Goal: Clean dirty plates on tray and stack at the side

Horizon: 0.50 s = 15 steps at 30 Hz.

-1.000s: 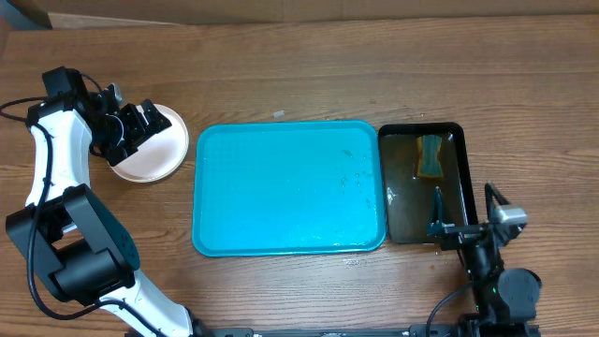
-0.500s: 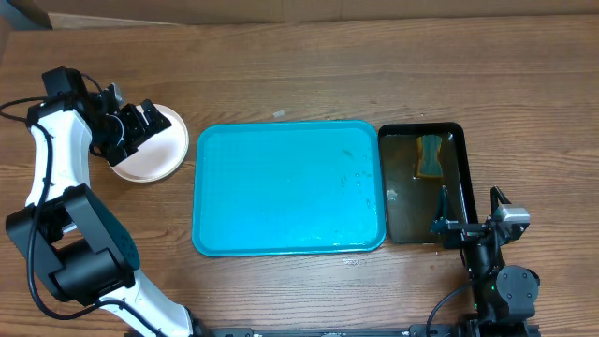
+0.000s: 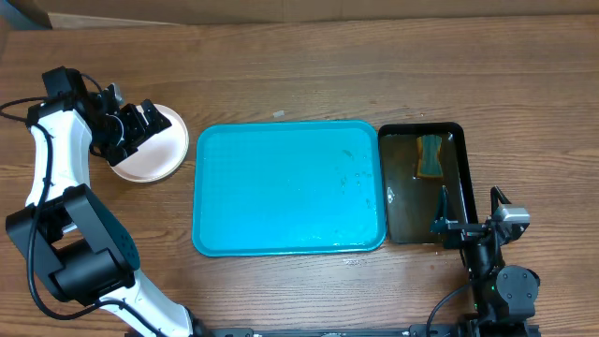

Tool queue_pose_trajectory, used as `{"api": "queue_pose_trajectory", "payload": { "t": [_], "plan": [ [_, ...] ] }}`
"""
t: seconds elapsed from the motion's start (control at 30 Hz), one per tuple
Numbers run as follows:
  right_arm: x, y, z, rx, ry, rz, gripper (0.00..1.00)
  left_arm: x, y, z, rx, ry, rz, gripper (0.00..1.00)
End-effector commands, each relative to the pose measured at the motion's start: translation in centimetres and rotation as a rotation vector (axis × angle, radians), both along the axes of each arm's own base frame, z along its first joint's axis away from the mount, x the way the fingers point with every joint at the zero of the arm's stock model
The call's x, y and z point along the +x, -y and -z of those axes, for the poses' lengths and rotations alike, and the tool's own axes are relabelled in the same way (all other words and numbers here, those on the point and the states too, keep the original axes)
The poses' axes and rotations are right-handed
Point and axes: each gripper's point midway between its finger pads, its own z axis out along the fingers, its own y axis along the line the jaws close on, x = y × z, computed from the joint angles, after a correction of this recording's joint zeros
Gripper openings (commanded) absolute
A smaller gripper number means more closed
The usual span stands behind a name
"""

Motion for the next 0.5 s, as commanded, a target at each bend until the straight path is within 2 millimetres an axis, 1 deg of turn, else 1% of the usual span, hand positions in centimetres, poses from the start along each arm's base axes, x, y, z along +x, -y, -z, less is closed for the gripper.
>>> {"api": "queue_pose_trajectory", "payload": {
  "t": [0.0, 0.2, 0.27, 0.37, 0.47],
  "plan": [
    [0.0, 0.3, 0.1, 0.000, 0.007, 0.019, 1.00, -0.2, 0.1, 0.5, 0.004, -0.010, 0.018, 1.00],
    [0.0, 0.3, 0.1, 0.000, 0.007, 0.019, 1.00, -0.1, 0.1, 0.5, 0.005, -0.010, 0.018, 1.00],
    [0.0, 0.3, 0.1, 0.000, 0.007, 0.019, 1.00, -0.2, 0.1, 0.6, 0.044, -0.024, 0.023, 1.00],
    [0.0, 0.3, 0.1, 0.000, 0.007, 0.019, 1.00, 0.0, 0.8, 0.2, 0.103, -0.027, 0.049, 1.00],
    [0.0, 0.3, 0.1, 0.000, 0.007, 0.019, 1.00, 0.4, 2.4, -1.3, 0.192, -0.010, 0.095, 1.00]
  ]
}}
